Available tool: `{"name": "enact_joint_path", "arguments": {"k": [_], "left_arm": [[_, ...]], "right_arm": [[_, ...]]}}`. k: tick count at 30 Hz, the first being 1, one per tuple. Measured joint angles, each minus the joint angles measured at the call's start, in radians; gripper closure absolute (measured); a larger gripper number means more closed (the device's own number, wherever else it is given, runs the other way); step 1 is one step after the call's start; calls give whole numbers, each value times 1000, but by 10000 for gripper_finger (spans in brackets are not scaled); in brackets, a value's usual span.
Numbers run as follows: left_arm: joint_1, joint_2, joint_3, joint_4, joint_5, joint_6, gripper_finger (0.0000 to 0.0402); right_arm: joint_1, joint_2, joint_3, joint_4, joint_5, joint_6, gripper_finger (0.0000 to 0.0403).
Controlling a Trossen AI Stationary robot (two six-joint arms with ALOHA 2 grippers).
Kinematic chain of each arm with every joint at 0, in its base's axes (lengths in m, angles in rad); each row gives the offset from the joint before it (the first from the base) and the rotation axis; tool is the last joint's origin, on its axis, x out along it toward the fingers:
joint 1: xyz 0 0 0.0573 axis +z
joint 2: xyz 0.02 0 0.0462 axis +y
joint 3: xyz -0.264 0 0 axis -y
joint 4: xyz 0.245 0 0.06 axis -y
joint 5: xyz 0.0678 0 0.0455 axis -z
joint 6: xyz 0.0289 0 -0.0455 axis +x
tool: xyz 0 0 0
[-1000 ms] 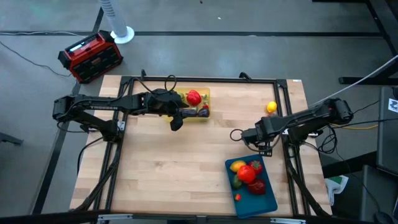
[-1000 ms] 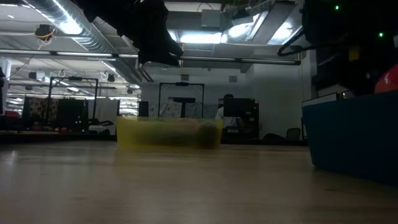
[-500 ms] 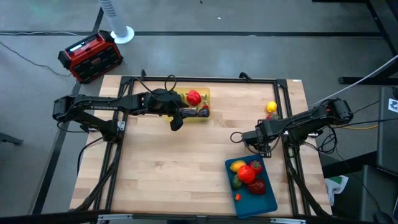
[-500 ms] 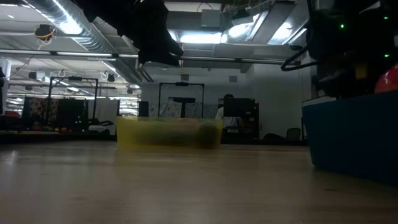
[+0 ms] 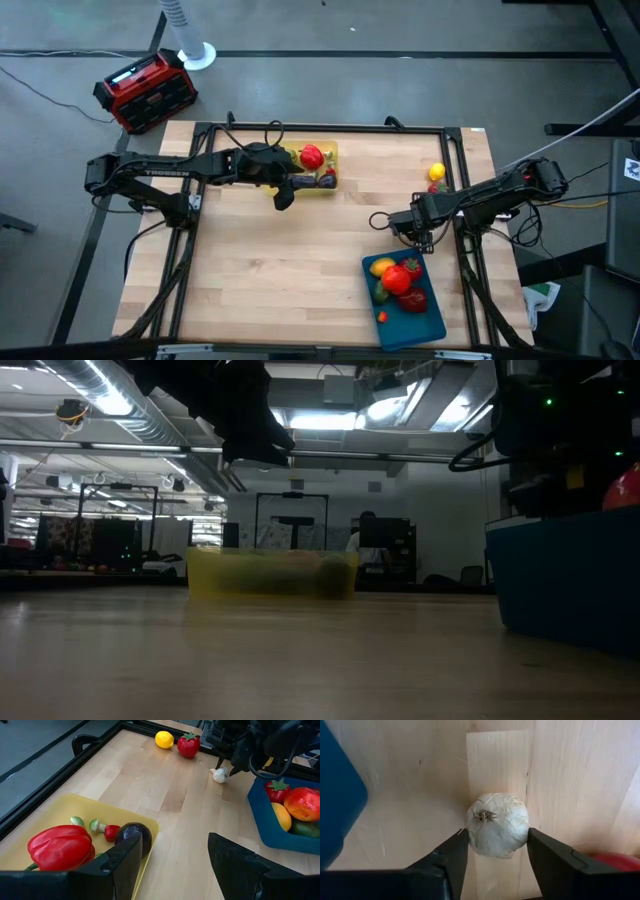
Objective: Sort produce into baskets
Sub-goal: Put the white garlic into the yellow bin
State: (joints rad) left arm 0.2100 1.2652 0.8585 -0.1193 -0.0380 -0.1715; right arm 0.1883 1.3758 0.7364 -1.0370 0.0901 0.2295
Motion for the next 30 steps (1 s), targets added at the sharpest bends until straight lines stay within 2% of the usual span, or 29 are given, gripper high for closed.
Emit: {"name": "enact_joint_path", "arguments": {"k": [7,17,30], "left_arm": [[0,0,0,0,0,0,179],[0,0,0,0,0,0,179],[0,0,0,5,0,14,179]], "right_arm": [[0,0,0,15,-1,0,252],[0,0,2,24,11,0,258],[0,1,129,32,265,-1,259]]}}
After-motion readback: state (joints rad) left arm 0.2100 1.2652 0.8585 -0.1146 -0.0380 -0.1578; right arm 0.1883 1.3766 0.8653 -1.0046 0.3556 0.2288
